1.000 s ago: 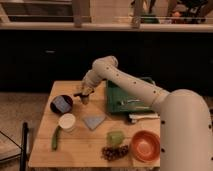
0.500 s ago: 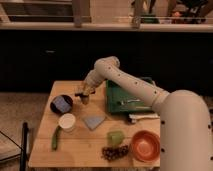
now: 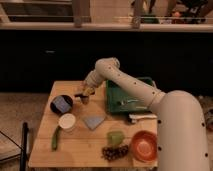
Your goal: Place eraser in metal cup
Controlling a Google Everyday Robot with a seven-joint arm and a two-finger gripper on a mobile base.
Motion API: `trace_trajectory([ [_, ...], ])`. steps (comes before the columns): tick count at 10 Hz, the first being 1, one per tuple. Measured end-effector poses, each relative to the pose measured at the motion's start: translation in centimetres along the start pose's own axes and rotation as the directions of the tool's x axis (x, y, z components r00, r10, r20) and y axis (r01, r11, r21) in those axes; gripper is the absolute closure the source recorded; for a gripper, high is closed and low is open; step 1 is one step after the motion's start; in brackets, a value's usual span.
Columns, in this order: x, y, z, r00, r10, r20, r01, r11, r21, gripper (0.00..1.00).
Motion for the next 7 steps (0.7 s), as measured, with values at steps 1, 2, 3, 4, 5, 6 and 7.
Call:
trace_trajectory([
  [1,-0.2,0.1,0.2,1.000,-0.003,0.003,0.003,1.000,-0.006,0.20],
  [2,-0.2,0.1,0.3,1.000,-0.004,0.004,0.004,1.000,-0.009,0.20],
  [3,-0.1,0.1,0.1,1.000,-0.004,0.002,0.004,1.000,-0.010,0.20],
  [4,-0.1,0.2,0.0,1.000,-0.006,-0.001,0.006,1.000,-0.009,0.20],
  [5,-0.2,0.1,-0.4,1.000,-0.012,-0.007,0.012,1.000,-0.009,0.20],
  [6,-0.2,0.1,-0.6,1.000,-0.021,-0.014,0.021,1.000,-0.013,0.20],
  [7,-0.2,0.0,-0.9,0.999,-0.031,-0.020,0.031,0.999,-0.018,0.20],
])
